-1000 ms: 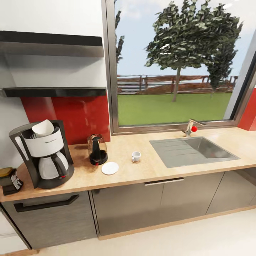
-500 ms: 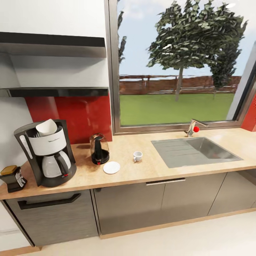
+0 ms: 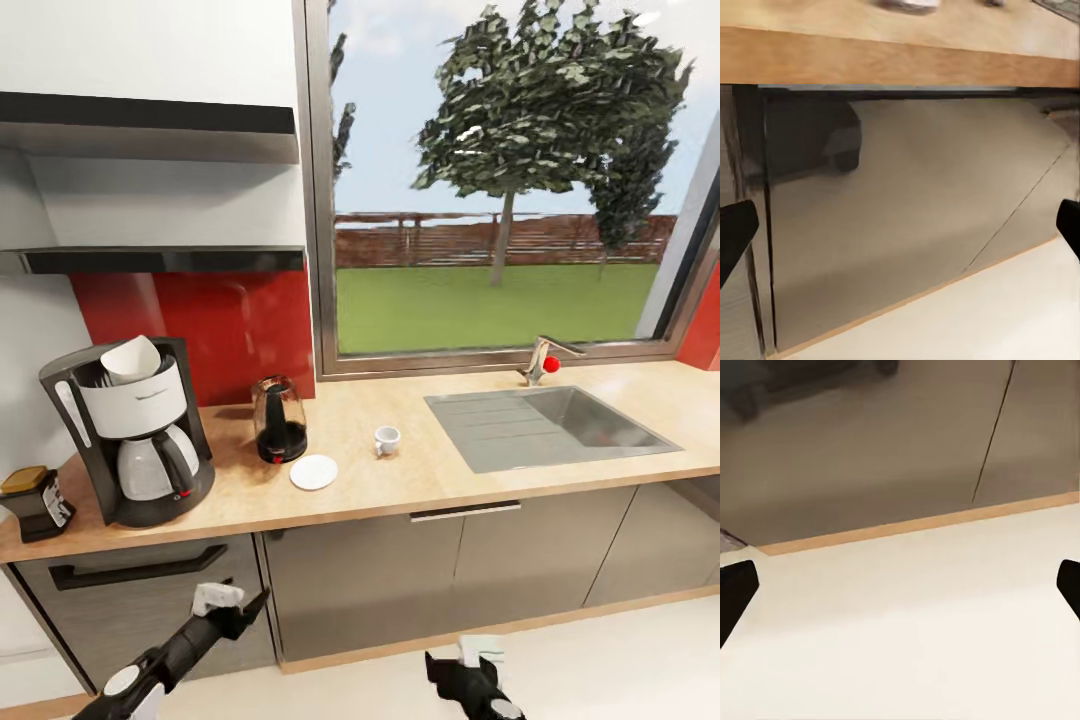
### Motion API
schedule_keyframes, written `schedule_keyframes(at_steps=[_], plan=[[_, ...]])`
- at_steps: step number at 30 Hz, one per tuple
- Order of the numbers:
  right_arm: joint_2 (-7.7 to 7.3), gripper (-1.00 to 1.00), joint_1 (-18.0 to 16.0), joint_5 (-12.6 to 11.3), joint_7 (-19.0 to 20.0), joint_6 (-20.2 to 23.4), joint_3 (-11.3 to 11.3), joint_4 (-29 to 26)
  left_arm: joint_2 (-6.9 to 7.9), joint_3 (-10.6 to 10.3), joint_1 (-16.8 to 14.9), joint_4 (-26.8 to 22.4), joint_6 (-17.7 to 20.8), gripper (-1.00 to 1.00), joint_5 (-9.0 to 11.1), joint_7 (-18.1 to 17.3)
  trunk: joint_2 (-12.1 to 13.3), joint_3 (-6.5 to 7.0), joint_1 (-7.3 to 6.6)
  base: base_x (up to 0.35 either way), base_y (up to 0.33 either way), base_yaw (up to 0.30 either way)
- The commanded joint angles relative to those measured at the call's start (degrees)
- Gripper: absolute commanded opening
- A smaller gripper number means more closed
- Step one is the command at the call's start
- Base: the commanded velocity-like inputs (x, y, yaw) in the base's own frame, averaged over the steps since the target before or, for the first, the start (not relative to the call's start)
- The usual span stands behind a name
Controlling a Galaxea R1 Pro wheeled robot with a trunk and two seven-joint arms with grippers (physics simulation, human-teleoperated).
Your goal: Set up a coffee station on the kitchen countertop: keep the coffee maker on the countertop, move the bottle of coffee from the kitchen shelf to the counter next to the coffee maker, place a paper coffee filter on top of the coffee maker, put the saucer next to the coffee maker with the coffee cup on the saucer, and place the electric kettle next to the coffee maker.
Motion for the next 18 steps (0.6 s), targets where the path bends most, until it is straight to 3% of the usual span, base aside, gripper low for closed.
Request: schedule_keyframes(at_steps=[1,3,5,10,13,16,18], plan=[[0.06,1.00,0.0,-0.6,1.7,-1.7,0.5,-1.2,0.13,-0.2,-0.1,-0.9,1.4,1.00,1.0,-0.1,0.0,-0.03,0.02,0.000,0.000,0.000],[0.17,1.00,0.0,-0.6,6.5,-3.7,0.5,-4.3,0.26,0.0,-0.3,-2.0,5.3,1.00,1.9,-1.6,0.0,-0.03,0.02,0.000,0.000,0.000],[0.23,1.00,-0.1,-0.6,11.2,-4.5,0.5,-8.8,0.60,1.5,-0.6,-2.8,8.6,1.00,2.5,-5.9,0.0,-0.03,0.02,0.000,0.000,0.000],[0.47,1.00,-0.1,-0.8,17.4,-4.7,0.8,-22.0,3.11,11.2,-1.6,-3.4,19.0,1.00,3.1,-23.0,0.0,-0.03,0.02,0.000,0.000,0.000],[0.85,1.00,-0.1,-0.8,21.4,-4.6,4.6,-27.8,3.72,16.2,-2.0,-3.7,24.8,1.00,2.8,-32.3,0.0,-0.03,0.02,0.000,0.000,0.000],[1.35,1.00,-0.1,-0.9,22.8,-4.6,8.5,-29.8,4.07,18.3,-2.2,-3.9,26.7,1.00,2.7,-36.4,0.0,-0.03,0.02,0.000,0.000,0.000],[1.55,1.00,-0.1,-1.0,23.2,-4.6,9.9,-31.2,4.55,18.9,-2.5,-4.6,27.3,1.00,2.8,-37.9,0.0,-0.03,0.02,0.000,0.000,0.000]])
